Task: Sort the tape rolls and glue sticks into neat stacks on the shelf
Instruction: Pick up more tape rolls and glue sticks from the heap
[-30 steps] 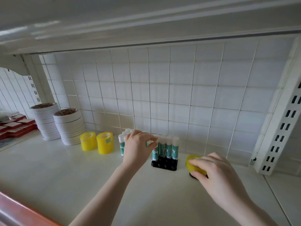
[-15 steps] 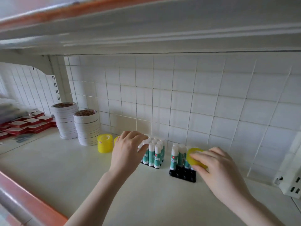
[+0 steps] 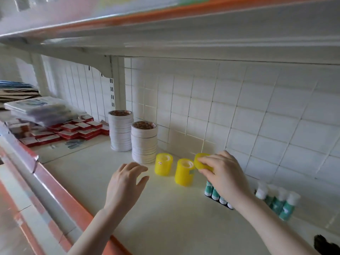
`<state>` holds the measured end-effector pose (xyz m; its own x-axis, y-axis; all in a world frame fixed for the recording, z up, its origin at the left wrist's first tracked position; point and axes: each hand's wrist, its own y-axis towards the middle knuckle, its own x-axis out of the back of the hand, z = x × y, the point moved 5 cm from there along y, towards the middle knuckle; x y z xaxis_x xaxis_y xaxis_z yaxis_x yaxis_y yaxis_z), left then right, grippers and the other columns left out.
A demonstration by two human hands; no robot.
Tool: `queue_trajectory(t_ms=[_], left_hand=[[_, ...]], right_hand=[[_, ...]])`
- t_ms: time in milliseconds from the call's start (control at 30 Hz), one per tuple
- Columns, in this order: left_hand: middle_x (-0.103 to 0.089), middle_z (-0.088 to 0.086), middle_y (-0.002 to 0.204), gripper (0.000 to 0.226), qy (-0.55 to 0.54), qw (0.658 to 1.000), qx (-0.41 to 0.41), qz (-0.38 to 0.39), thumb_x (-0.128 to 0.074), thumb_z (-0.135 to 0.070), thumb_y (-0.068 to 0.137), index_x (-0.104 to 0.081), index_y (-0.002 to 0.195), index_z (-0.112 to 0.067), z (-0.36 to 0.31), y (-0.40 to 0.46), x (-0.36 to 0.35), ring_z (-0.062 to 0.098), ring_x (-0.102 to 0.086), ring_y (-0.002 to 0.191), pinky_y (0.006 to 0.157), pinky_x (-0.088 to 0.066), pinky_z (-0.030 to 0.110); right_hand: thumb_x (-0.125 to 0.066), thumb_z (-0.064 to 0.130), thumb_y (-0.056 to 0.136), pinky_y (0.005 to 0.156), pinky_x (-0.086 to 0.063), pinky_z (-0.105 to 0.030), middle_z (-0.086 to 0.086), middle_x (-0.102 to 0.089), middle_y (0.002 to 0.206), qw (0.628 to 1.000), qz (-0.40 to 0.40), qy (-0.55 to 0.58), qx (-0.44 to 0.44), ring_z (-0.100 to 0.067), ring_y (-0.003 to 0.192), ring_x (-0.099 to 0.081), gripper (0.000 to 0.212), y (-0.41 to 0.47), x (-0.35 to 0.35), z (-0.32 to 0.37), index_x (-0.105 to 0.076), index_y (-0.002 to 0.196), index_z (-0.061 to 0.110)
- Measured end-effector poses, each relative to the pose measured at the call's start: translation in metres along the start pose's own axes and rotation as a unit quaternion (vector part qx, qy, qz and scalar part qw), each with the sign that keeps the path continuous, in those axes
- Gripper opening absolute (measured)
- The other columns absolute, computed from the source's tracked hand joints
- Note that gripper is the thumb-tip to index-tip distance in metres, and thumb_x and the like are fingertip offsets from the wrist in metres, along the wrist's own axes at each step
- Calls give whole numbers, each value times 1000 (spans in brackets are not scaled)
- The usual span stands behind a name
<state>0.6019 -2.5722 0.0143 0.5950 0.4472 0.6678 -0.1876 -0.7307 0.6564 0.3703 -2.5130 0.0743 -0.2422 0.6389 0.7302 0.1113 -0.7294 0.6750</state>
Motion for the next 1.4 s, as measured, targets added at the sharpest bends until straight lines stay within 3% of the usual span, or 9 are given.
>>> queue_trajectory(t_ms=[133,300,600,767,1067,1200,1400], left_hand=[[-68,-6,83,21,-25,998,47,12,-84,-16,65,-73,83,-20,19,-4,-12,22,-63,77,64,-47,28],[-66,-8,85,17,-47,996,66,20,-81,-17,69,-73,84,-22,20,-4,-18,21,-62,82,66,-44,26],[-65,-9,93,13,-75,992,90,37,-74,-21,77,-72,90,-23,22,-5,-17,17,-58,92,71,-37,24],[-64,-10,93,13,-77,992,88,42,-72,-23,79,-72,92,-24,20,-6,-17,16,-58,92,72,-38,23],[-64,-11,97,14,-80,992,82,52,-69,-24,82,-71,96,-24,19,-8,-18,14,-56,96,73,-36,21],[-64,-11,100,16,-81,992,76,56,-67,-25,83,-70,99,-25,16,-8,-18,13,-55,98,75,-37,20],[-66,-7,94,16,-62,995,70,33,-73,-20,78,-72,94,-22,6,-12,-6,20,-60,92,71,-44,28]], right_hand=[[-74,19,75,71,-37,-31,3,-70,82,999,35,18,-6,-25,81,-51,15,24,-30,6,-73,90,17],[-68,24,83,81,-34,-30,2,-69,93,996,84,21,-35,-22,95,-47,22,33,-51,3,-70,104,20],[-67,25,83,79,-33,-28,5,-67,93,989,134,19,-54,-20,95,-48,24,27,-60,1,-68,107,24],[-71,25,79,89,-37,-26,6,-62,99,984,153,44,-84,-20,101,-52,40,29,-62,-2,-64,117,33],[-72,25,76,87,-44,-31,7,-62,97,982,139,56,-113,-20,99,-54,39,27,-68,-4,-65,112,37],[-72,25,78,82,-38,-27,8,-63,98,987,132,55,-74,-19,99,-51,35,27,-62,3,-66,112,29],[-67,19,85,86,-40,-33,-4,-68,102,998,15,7,-64,-28,100,-57,24,15,-13,-3,-70,108,14]])
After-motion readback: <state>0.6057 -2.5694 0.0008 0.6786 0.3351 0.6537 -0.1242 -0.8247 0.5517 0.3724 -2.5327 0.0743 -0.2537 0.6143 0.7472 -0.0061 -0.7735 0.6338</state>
